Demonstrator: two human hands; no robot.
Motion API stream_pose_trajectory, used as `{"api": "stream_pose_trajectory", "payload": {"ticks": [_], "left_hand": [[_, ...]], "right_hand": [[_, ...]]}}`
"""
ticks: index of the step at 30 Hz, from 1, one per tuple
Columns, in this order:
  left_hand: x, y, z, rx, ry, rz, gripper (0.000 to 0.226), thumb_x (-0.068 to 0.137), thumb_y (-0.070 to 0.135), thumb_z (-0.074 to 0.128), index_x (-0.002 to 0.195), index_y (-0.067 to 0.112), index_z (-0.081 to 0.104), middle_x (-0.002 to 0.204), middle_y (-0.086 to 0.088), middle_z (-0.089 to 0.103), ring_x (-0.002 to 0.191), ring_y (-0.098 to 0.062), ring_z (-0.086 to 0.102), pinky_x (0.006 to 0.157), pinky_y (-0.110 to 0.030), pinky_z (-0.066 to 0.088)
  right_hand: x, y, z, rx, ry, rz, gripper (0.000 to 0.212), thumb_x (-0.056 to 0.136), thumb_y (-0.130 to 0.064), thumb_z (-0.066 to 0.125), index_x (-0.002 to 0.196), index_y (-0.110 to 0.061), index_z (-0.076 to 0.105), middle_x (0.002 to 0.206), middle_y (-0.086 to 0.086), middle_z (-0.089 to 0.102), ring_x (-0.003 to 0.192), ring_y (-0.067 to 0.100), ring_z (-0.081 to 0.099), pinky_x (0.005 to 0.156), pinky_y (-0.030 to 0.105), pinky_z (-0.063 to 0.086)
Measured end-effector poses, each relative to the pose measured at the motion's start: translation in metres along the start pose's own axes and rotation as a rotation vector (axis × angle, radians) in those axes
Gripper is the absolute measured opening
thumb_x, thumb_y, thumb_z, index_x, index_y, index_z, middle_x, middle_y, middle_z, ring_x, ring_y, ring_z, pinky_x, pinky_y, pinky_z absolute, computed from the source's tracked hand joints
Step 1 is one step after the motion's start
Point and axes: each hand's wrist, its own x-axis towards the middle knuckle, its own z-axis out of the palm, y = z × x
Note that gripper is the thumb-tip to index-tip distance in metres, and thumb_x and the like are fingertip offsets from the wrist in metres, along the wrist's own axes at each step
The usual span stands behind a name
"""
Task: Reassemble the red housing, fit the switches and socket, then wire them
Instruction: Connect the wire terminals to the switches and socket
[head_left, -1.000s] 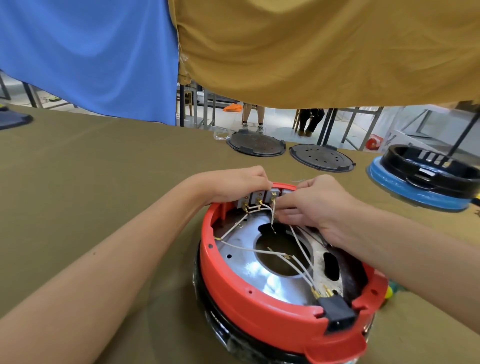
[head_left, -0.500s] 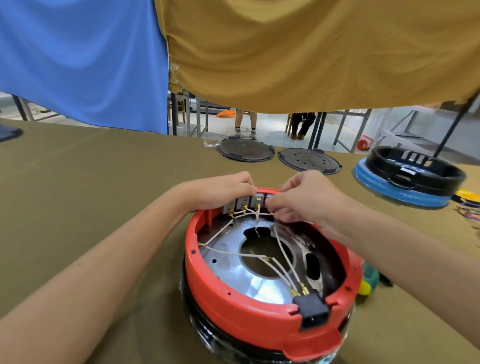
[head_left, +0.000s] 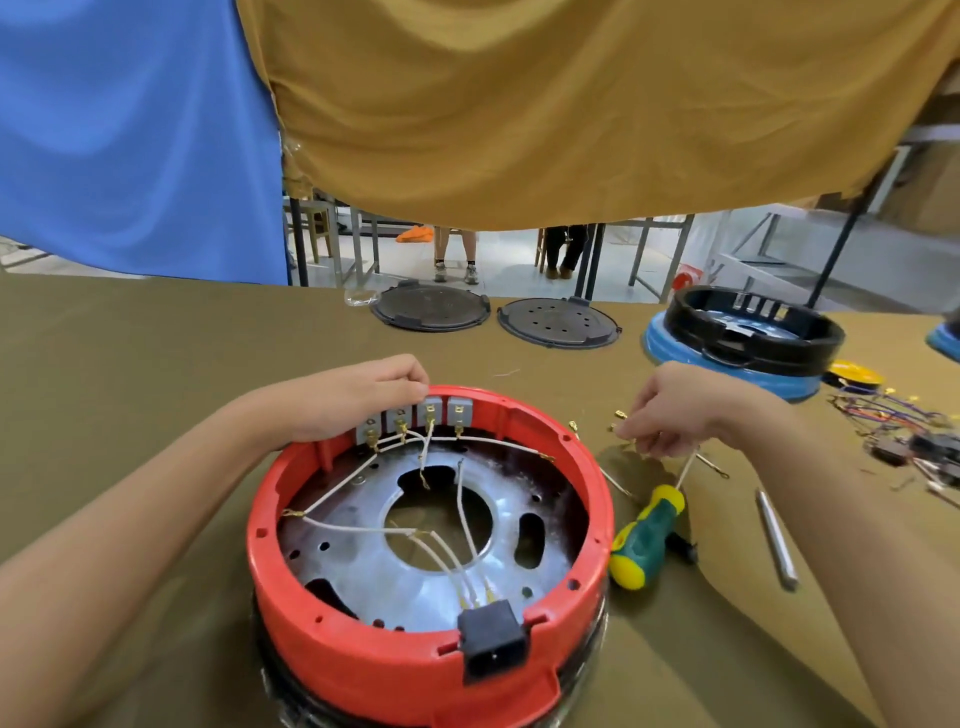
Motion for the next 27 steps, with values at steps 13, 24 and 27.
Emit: {"api": "stream_pose_trajectory", "payload": {"ticks": [13,24,27], "left_hand": [[0.005,-0.008,0.001,-0.058,0.008,0.059,0.029,0.087,0.058,0.041,0.095,0.035,0.057,0.099,0.004,0.062,0.101,-0.02,0.056,0.097,-0.039,0.039],[0.002,-0.004,0.001,-0.046,0.011,0.034,0.03,0.087,0.061,0.039,0.095,0.039,0.057,0.102,0.005,0.062,0.102,-0.017,0.057,0.101,-0.043,0.04],[0.0,-0.003,0.0,-0.04,0.008,0.025,0.025,0.093,0.059,0.04,0.095,0.041,0.057,0.1,0.012,0.062,0.101,-0.012,0.058,0.102,-0.041,0.04]], "right_hand": [[0.022,0.003,0.004,-0.029,0.054,-0.047,0.02,0.083,-0.017,0.074,0.088,0.002,0.072,0.084,0.017,0.075,0.063,0.02,0.068,0.066,0.031,0.062],[0.008,-0.027,0.036,-0.209,-0.033,-0.154,0.024,0.08,-0.019,0.064,0.06,-0.007,0.067,0.05,0.001,0.064,0.048,0.014,0.056,0.062,0.03,0.055],[0.003,-0.03,0.021,0.007,0.064,-0.194,0.021,0.085,-0.014,0.062,0.074,0.002,0.071,0.065,0.009,0.07,0.055,0.015,0.061,0.06,0.031,0.056]]}}
